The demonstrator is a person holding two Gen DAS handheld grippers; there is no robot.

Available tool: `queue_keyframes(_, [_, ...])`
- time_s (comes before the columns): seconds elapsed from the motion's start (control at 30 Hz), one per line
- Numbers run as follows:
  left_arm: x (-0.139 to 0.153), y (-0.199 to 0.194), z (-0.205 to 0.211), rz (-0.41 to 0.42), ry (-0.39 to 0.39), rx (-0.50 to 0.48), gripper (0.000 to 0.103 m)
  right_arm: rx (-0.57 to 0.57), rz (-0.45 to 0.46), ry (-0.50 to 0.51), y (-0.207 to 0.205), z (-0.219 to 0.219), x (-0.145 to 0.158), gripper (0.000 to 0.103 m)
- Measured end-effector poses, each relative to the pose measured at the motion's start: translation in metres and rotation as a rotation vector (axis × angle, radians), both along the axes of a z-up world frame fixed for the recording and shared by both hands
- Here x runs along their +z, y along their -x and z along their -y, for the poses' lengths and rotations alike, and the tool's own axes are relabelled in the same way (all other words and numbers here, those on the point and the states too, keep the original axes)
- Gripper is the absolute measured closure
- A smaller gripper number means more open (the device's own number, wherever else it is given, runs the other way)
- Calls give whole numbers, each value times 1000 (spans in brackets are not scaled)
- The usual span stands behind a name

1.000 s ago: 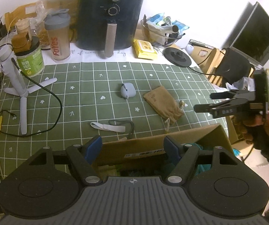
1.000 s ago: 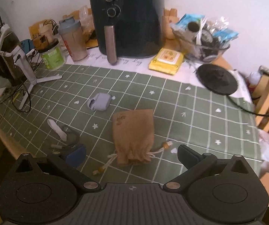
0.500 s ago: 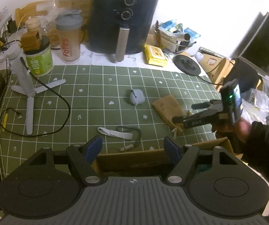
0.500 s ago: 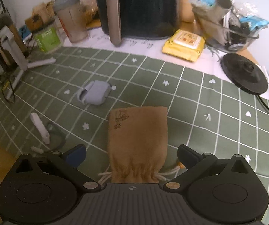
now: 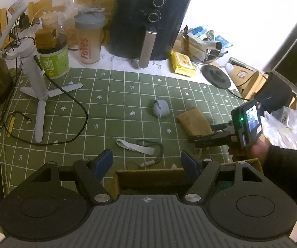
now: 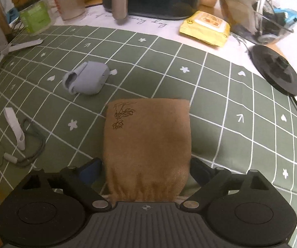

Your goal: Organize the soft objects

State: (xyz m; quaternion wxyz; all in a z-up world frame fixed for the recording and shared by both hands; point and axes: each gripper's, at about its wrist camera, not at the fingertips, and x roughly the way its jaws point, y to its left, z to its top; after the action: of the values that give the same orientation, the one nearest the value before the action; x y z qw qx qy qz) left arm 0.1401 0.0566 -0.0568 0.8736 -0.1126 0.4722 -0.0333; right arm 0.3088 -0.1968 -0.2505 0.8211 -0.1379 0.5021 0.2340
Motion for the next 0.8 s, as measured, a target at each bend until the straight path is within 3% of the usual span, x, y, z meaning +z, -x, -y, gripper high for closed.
queue_keyframes(0.1, [1,-3,-1,5,-3,-3,31,-12,6,-6,2,2,4,31])
queue_keyframes(0.17, [2,-5,-3,12,-6,-7,31,-15,8,-6,3,4,7,53])
queue_keyframes(0.27, [4,-9,-4,23,-13,-15,31,-12,7,-9,4,5,9,76])
queue_keyframes(0.37, [5,-13,-4,32,-23,-29,31,-13,9,-16,4,7,9,90])
queue_keyframes(0.53, [6,-19,-3,38,-52,-64,31,-21,14,-34,4,12,12,94])
queue_keyframes(0.8, [6,-32,-9,32,-104,-105,31,-47,43,-115,10,25,40,95])
